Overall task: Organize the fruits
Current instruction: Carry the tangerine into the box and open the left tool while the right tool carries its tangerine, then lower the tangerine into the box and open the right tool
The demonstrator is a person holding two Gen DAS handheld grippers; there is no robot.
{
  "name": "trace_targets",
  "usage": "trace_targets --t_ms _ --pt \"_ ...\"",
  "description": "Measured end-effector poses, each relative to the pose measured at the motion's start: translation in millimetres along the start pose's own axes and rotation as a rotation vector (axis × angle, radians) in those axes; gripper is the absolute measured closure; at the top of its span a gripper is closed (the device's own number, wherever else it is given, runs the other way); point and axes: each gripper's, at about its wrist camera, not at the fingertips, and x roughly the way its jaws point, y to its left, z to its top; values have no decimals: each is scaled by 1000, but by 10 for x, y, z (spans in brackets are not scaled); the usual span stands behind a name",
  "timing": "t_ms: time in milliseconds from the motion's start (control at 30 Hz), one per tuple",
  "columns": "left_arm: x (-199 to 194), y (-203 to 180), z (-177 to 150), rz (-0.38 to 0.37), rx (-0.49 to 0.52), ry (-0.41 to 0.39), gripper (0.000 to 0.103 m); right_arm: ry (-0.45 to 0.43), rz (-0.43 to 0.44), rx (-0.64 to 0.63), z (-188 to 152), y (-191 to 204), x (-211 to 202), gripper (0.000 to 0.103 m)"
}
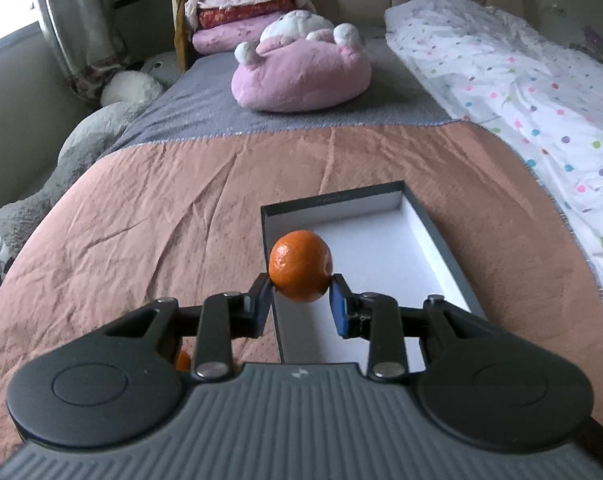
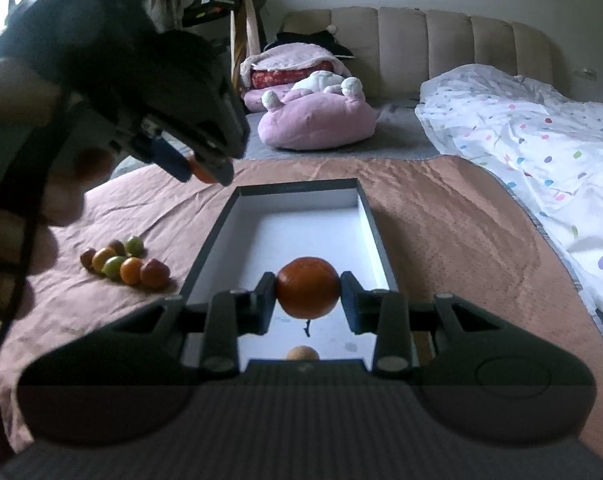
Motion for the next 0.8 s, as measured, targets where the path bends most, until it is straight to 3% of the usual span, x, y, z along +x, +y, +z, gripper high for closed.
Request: trace_targets --t_ms 400,800 --pt "136 -104 -75 4 44 3 66 52 -20 0 -33 -30 161 66" --pt "-33 140 -228 39 44 2 66 94 -32 -8 -70 -32 274 65"
